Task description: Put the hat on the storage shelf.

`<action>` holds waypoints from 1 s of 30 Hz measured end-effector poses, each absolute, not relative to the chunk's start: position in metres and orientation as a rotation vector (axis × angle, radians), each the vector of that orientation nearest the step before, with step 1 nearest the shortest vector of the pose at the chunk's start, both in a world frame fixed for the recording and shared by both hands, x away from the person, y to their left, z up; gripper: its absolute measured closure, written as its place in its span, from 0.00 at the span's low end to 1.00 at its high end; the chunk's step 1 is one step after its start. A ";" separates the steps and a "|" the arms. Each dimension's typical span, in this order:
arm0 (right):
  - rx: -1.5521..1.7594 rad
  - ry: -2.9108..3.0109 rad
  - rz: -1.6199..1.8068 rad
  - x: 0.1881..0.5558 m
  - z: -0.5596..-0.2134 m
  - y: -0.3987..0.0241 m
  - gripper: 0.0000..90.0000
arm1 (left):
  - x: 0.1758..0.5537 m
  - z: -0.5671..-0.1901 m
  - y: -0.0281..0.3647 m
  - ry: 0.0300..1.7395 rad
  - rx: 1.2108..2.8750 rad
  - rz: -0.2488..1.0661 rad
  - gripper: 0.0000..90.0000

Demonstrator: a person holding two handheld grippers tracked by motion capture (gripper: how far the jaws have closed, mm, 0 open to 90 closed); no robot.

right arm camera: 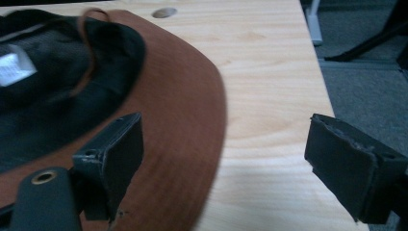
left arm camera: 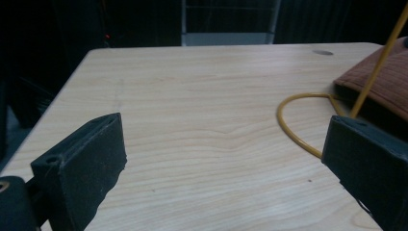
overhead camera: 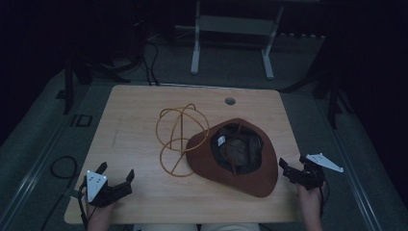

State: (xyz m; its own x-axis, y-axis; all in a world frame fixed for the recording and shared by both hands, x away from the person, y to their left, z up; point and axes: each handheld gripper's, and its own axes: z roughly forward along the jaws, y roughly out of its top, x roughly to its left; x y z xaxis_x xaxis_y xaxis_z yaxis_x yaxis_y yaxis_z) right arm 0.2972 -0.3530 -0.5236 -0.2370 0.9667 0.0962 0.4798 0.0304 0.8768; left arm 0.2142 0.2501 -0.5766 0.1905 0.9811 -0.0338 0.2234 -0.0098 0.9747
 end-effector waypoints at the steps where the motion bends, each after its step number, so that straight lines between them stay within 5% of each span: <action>1: 1.451 1.765 1.147 0.297 -0.519 -0.350 0.15 | 0.214 -0.576 0.249 1.224 1.458 0.932 0.03; 15: 1.288 1.823 1.216 0.311 -0.465 -0.322 0.14 | 0.213 -0.574 0.241 1.196 1.509 0.871 0.03; 30: 1.301 1.918 1.123 0.362 -0.459 -0.290 0.14 | 0.213 -0.573 0.236 1.147 1.648 0.804 0.03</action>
State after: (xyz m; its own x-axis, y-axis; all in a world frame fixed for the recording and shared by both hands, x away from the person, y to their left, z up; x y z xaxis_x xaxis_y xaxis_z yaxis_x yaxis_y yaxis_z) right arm 0.3620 -0.2903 -0.4590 -0.3733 0.9277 0.0065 0.4599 0.1790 0.8698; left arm 0.2135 0.2359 -0.5735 0.3468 0.9379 0.0009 0.3209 -0.1195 0.9395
